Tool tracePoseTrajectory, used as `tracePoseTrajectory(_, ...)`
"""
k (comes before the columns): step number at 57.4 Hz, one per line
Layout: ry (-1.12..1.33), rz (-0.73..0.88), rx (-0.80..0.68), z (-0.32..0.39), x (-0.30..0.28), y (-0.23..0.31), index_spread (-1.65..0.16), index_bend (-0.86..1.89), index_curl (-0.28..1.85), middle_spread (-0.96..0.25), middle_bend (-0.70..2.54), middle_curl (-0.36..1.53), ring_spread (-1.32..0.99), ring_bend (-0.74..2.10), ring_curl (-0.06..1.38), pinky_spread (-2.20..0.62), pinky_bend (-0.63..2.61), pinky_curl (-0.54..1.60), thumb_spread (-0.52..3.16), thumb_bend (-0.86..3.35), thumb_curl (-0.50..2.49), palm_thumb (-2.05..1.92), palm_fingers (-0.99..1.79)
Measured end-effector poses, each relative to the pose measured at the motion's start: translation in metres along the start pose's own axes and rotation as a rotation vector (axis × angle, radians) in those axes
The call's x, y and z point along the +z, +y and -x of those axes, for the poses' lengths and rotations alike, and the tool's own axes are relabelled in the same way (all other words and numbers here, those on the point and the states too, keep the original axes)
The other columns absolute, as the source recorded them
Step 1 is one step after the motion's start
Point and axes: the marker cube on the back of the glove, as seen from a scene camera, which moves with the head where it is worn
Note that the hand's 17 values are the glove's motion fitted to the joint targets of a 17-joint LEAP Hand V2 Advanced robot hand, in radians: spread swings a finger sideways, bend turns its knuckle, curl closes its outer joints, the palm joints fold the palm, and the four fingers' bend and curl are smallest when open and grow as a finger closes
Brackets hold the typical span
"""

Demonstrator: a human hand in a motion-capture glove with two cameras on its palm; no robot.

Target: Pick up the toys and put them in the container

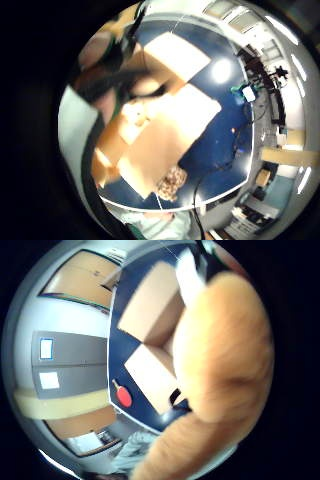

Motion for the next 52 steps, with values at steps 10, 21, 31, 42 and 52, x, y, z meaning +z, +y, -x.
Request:
tracePoseTrajectory(10,0.028,-0.054,-0.070,-0.018,-0.012,0.011,-0.34,0.08,0.54,0.04,0.08,0.14,-0.03,0.29,0.36,-0.07,1.29,0.41,1.09,-0.07,0.55,0.24,-0.35)
tracePoseTrajectory(21,0.111,-0.139,-0.151,-0.029,-0.048,0.074,-0.30,0.09,0.41,0.06,0.12,0.15,0.04,0.18,0.32,0.03,1.20,0.37,1.17,-0.03,0.46,0.16,-0.30)
tracePoseTrajectory(31,0.239,-0.162,-0.299,-0.094,-0.018,0.145,-0.28,0.11,0.35,0.07,0.12,0.17,0.05,0.19,0.31,0.05,1.13,0.34,1.21,-0.02,0.41,0.12,-0.24)
tracePoseTrajectory(42,0.064,0.058,-0.227,-0.149,0.124,0.192,-0.28,0.15,0.32,0.04,0.22,0.23,0.04,0.22,0.32,0.05,1.04,0.30,1.22,-0.02,0.38,0.11,-0.03)
tracePoseTrajectory(52,-0.029,0.284,-0.163,-0.152,0.234,0.206,-0.33,0.20,0.35,0.05,0.06,0.19,0.06,0.17,0.31,0.06,1.13,0.32,1.19,-0.03,0.35,0.04,-0.16)
